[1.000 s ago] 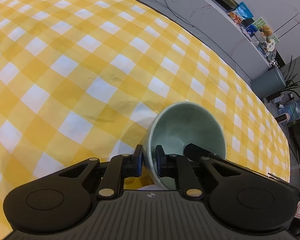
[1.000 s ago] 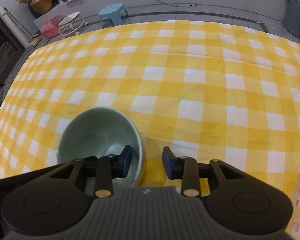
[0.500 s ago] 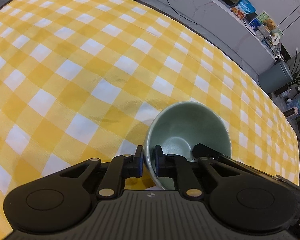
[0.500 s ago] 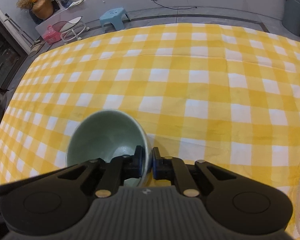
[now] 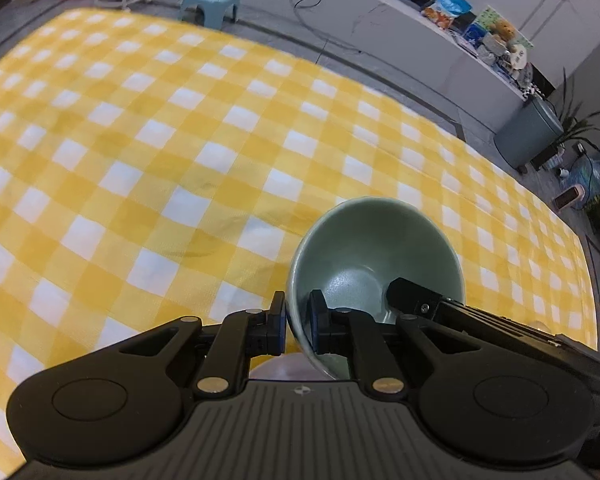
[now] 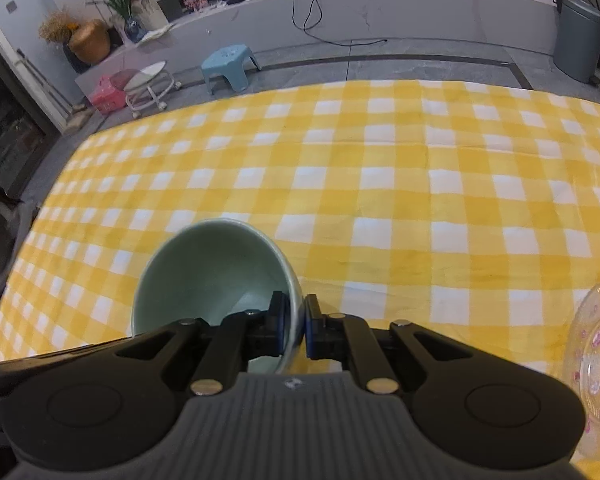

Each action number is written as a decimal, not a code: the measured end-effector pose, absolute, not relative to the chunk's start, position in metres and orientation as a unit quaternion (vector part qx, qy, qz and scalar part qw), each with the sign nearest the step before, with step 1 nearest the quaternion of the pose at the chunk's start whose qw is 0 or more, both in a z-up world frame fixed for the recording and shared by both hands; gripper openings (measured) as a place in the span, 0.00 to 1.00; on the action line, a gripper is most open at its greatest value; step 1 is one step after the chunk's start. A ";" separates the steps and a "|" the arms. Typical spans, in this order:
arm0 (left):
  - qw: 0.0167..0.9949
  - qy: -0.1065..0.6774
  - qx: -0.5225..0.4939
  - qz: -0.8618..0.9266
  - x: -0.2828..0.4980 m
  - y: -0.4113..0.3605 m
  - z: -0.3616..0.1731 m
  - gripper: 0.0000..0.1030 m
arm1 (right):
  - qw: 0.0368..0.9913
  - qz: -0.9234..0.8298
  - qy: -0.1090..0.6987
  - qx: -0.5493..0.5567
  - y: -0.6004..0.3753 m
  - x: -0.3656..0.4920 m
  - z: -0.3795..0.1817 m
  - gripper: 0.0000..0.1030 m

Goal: Organize plates and bowls
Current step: 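Close both grippers on the rim of the pale green bowl, then lift the green bowl with both grippers and carry it to the bowl stack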

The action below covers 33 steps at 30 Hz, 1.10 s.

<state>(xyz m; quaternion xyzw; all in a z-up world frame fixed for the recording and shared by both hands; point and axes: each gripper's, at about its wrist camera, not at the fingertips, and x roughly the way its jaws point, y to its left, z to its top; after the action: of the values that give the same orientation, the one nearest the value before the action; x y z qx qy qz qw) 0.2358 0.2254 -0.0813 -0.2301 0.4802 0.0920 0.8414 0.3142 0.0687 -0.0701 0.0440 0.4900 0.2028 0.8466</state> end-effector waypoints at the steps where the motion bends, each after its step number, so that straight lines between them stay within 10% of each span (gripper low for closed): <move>1: 0.844 0.478 -0.227 0.091 0.235 0.223 -0.077 0.12 | 0.849 0.202 0.486 0.049 0.066 0.312 -0.066 0.06; 33: 0.899 0.401 -0.170 -0.037 0.121 0.143 0.023 0.11 | 0.902 0.180 0.376 0.115 -0.041 0.151 0.051 0.07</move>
<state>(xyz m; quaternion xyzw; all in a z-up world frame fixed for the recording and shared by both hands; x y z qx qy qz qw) 0.1210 0.1433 0.0231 -0.1700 0.4011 -0.0374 0.8993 0.1511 -0.0413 0.0512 0.1154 0.3761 0.1796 0.9016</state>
